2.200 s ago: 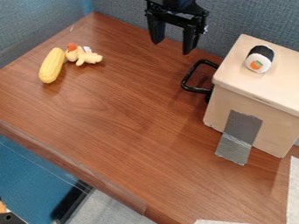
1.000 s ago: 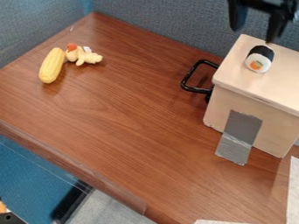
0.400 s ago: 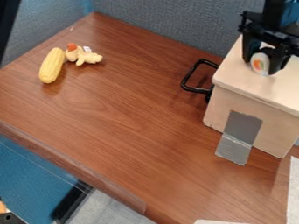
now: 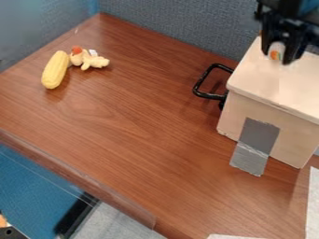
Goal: Put the sushi on the bottom middle of the table
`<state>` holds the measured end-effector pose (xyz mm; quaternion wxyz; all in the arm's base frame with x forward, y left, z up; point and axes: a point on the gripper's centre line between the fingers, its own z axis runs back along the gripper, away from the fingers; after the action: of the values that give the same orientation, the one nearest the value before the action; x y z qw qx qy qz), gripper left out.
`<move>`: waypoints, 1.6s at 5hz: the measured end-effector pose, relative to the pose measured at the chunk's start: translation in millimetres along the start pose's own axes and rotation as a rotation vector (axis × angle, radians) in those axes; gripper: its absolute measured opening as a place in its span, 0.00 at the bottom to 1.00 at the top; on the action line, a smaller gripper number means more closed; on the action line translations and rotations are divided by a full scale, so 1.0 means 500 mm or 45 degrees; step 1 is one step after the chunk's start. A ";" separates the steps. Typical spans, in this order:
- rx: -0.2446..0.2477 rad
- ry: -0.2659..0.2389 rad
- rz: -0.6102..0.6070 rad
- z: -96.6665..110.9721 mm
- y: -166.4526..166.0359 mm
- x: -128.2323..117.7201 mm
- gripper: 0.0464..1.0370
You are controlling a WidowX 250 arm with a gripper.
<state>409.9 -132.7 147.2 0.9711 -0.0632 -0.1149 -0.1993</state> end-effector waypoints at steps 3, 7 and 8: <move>0.026 0.075 0.027 0.024 -0.009 -0.223 0.42; 0.107 0.062 0.176 -0.156 0.045 -0.350 0.42; 0.103 0.136 0.183 -0.182 0.051 -0.368 0.42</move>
<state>273.7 -56.2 11.9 0.9894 -0.0211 -0.0660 -0.1273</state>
